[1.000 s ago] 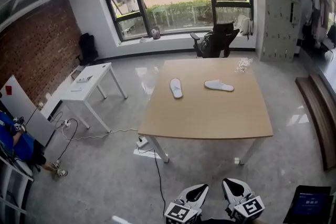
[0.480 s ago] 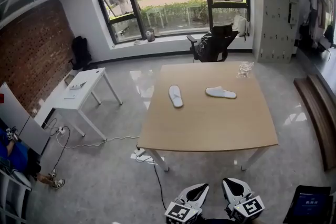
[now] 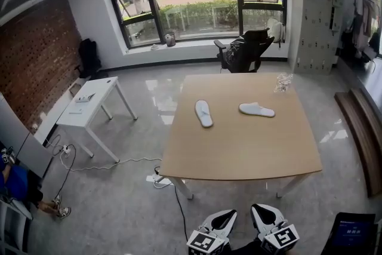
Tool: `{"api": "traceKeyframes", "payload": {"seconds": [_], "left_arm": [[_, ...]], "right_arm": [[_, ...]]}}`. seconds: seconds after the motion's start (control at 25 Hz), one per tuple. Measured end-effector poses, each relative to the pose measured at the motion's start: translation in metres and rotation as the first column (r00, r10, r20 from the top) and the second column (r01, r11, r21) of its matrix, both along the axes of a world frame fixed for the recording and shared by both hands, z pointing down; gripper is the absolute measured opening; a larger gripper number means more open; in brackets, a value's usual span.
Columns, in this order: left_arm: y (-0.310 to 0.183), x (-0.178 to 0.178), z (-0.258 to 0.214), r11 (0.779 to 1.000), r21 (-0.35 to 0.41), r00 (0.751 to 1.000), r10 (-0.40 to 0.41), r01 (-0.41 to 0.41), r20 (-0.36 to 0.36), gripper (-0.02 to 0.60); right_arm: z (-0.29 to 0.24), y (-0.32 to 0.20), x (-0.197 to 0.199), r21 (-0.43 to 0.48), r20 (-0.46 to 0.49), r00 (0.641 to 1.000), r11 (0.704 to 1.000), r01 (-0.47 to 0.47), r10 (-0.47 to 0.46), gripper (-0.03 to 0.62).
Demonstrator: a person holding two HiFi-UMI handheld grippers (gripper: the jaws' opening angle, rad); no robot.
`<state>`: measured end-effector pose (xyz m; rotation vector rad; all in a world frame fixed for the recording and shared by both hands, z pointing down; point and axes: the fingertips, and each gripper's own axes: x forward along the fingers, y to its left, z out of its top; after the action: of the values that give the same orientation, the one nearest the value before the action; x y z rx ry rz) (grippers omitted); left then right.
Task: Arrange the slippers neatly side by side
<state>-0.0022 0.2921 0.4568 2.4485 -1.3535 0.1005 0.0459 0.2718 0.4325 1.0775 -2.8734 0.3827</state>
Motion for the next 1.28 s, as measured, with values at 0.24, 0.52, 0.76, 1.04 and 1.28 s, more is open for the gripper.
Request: {"api": "traceKeyframes", "payload": {"seconds": [0.24,0.52,0.76,1.04,1.28], "left_arm": [[-0.001,-0.001,-0.002,1.0,-0.014,1.0,0.02,-0.02,-0.011,0.004],[-0.013,-0.014,0.006,0.999,-0.029,1.0,0.014,-0.014,-0.013,0.004],[-0.038,-0.023,0.006,1.0,-0.023,1.0,0.0,0.0,0.007,0.005],[-0.077,-0.027,0.007,1.0,-0.02,1.0,-0.023,0.023,0.018,0.005],[-0.123,-0.023,0.008,0.999,-0.024,0.999,-0.035,0.036,0.02,0.005]], "right_arm": [[-0.004,-0.001,0.0,-0.013,0.002,1.0,0.999,-0.031,0.031,0.012],[0.003,-0.013,-0.011,-0.016,0.014,1.0,1.0,-0.025,0.026,0.012],[0.005,-0.04,-0.022,-0.017,0.024,1.0,1.0,-0.011,0.011,0.012],[0.006,-0.08,-0.027,-0.009,0.03,0.999,1.0,0.014,-0.014,0.012],[0.007,-0.127,-0.023,-0.017,0.03,0.999,1.0,0.027,-0.026,0.012]]}}
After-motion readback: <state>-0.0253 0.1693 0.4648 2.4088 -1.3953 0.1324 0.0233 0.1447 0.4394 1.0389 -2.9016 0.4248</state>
